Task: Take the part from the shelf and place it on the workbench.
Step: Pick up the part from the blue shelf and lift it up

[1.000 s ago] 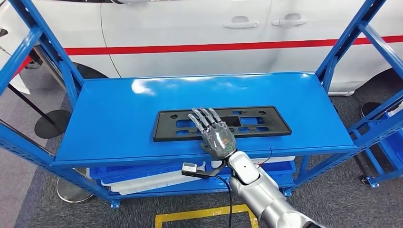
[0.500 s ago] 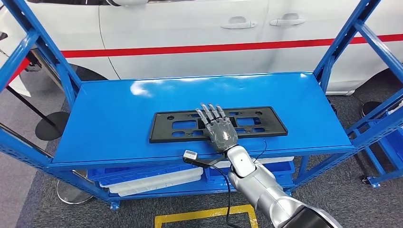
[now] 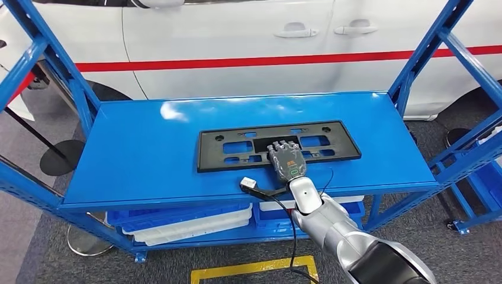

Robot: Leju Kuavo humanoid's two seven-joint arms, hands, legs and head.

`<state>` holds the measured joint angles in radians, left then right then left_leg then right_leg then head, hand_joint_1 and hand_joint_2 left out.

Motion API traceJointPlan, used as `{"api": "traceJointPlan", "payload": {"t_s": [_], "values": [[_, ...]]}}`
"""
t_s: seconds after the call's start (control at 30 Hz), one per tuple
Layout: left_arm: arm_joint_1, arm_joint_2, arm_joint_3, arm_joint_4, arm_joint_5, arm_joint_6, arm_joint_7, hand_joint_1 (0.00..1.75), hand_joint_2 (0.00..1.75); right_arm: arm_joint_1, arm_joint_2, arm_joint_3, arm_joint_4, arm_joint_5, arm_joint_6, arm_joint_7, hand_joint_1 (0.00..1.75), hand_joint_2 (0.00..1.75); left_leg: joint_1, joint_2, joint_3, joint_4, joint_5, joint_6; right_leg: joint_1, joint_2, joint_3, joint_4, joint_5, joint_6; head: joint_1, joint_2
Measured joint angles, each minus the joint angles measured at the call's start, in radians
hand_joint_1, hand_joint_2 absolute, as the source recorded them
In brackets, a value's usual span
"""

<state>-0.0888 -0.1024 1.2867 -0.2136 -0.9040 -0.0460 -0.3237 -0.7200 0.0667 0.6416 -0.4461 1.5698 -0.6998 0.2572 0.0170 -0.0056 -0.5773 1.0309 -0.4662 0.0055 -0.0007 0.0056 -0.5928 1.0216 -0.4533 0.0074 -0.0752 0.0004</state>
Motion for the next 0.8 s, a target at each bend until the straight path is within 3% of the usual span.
{"api": "traceJointPlan", "payload": {"t_s": [0.07, 0.17, 0.2, 0.23, 0.27, 0.3, 0.37, 0.4, 0.5, 0.57, 0.6, 0.7, 0.73, 0.77, 0.8], "values": [[0.000, 0.001, 0.000, 0.000, 0.002, -0.002, -0.003, 0.00, 0.00, -0.001, 0.000, 0.000, 0.003, 0.000, -0.002, -0.016, 1.75, 1.75, 0.002, 0.001, 0.001, -0.005, 0.005, 0.012, -0.003, 0.000, -0.011, 0.026, -0.020, 0.010, 0.000, 0.000], [-0.002, 0.001, 0.001, 0.000, 0.003, -0.005, -0.013, 0.00, 0.00, 0.000, 0.000, 0.000, 0.007, -0.003, -0.002, -0.037, 1.75, 1.75, 0.004, 0.002, 0.000, -0.008, 0.007, 0.022, -0.009, -0.001, -0.087, 0.190, -0.105, 0.026, 0.000, 0.000], [-0.001, 0.002, 0.001, 0.000, 0.003, -0.007, -0.017, 0.00, 0.00, 0.000, 0.000, 0.000, 0.009, -0.004, -0.002, -0.042, 1.75, 1.75, 0.004, 0.002, 0.000, -0.007, 0.007, 0.022, -0.011, -0.002, -0.114, 0.246, -0.124, 0.029, 0.000, 0.000], [-0.001, 0.002, 0.001, 0.000, 0.003, -0.008, -0.020, 0.00, 0.00, 0.001, 0.000, -0.001, 0.010, -0.005, -0.002, -0.046, 1.75, 1.75, 0.004, 0.001, 0.000, -0.007, 0.007, 0.022, -0.013, -0.002, -0.129, 0.273, -0.124, 0.031, 0.000, 0.000], [-0.001, 0.002, 0.001, 0.000, 0.003, -0.009, -0.024, 0.00, 0.00, 0.000, 0.000, -0.001, 0.012, -0.007, -0.002, -0.049, 1.75, 1.75, 0.004, 0.000, 0.002, -0.007, 0.006, 0.022, -0.014, -0.002, -0.125, 0.262, -0.105, 0.031, 0.000, 0.000], [-0.001, 0.002, 0.001, 0.000, 0.002, -0.011, -0.032, 0.00, 0.00, -0.001, 0.000, -0.002, 0.012, -0.009, -0.002, -0.053, 1.75, 1.75, 0.004, -0.001, 0.005, -0.007, 0.005, 0.021, -0.015, -0.002, -0.104, 0.213, -0.070, 0.029, 0.000, 0.000], [0.000, 0.001, 0.001, 0.000, -0.003, -0.012, -0.061, 0.00, 0.00, -0.003, 0.000, -0.007, 0.012, -0.016, -0.002, -0.069, 1.75, 1.75, 0.003, -0.003, 0.009, -0.007, 0.001, 0.016, -0.012, -0.003, -0.039, 0.077, -0.006, 0.019, 0.000, 0.000], [0.000, 0.001, 0.001, 0.000, -0.006, -0.012, -0.079, 0.00, 0.00, -0.003, 0.000, -0.013, 0.008, -0.022, -0.002, -0.084, 1.75, 1.75, 0.002, -0.004, 0.009, -0.007, 0.000, 0.012, -0.008, -0.003, -0.018, 0.029, 0.007, 0.014, 0.000, 0.000], [0.000, 0.002, 0.000, 0.000, -0.011, -0.008, -0.108, 0.00, 0.00, 0.010, 0.000, -0.045, -0.029, -0.080, -0.002, -0.187, 1.75, 1.75, 0.002, -0.004, 0.010, -0.014, 0.001, -0.006, -0.001, -0.001, -0.004, -0.006, 0.007, 0.000, 0.000, 0.000], [0.002, 0.004, 0.000, 0.000, -0.015, -0.005, -0.108, 0.00, 0.00, 0.027, 0.004, -0.086, -0.080, -0.191, -0.003, -0.339, 1.75, 1.75, 0.003, -0.002, 0.010, -0.002, -0.013, -0.016, -0.003, -0.002, 0.006, -0.023, 0.013, -0.015, 0.000, 0.000], [0.002, 0.006, 0.000, 0.000, -0.017, -0.004, -0.106, 0.00, 0.00, 0.034, 0.008, -0.111, -0.110, -0.272, -0.002, -0.438, 1.75, 1.75, 0.003, -0.001, -0.002, 0.031, -0.035, -0.019, -0.005, -0.003, 0.012, -0.032, 0.017, -0.023, 0.000, 0.000], [0.002, 0.010, -0.002, 0.000, -0.024, -0.008, -0.103, 0.00, 0.00, 0.059, 0.025, -0.178, -0.207, -0.572, 0.014, -0.717, 1.75, 1.75, 0.005, 0.000, -0.085, 0.217, -0.123, -0.022, -0.001, 0.000, 0.019, -0.038, 0.018, -0.034, 0.000, 0.000], [0.001, 0.011, -0.002, 0.000, -0.027, -0.011, -0.102, 0.00, 0.00, 0.071, 0.027, -0.191, -0.244, -0.668, 0.026, -0.781, 1.75, 1.75, 0.005, 0.000, -0.104, 0.255, -0.132, -0.023, 0.000, 0.000, 0.020, -0.037, 0.017, -0.035, 0.000, 0.000], [0.002, 0.012, -0.003, 0.000, -0.030, -0.014, -0.101, 0.00, 0.00, 0.087, 0.026, -0.199, -0.288, -0.757, 0.042, -0.830, 1.75, 1.75, 0.005, 0.001, -0.105, 0.256, -0.121, -0.025, 0.000, 0.000, 0.021, -0.035, 0.015, -0.034, 0.000, 0.000], [0.002, 0.014, -0.003, 0.000, -0.033, -0.017, -0.099, 0.00, 0.00, 0.106, 0.023, -0.204, -0.341, -0.844, 0.065, -0.869, 1.75, 1.75, 0.007, 0.001, -0.086, 0.217, -0.094, -0.027, 0.000, 0.001, 0.021, -0.031, 0.014, -0.032, 0.000, 0.000]]}}
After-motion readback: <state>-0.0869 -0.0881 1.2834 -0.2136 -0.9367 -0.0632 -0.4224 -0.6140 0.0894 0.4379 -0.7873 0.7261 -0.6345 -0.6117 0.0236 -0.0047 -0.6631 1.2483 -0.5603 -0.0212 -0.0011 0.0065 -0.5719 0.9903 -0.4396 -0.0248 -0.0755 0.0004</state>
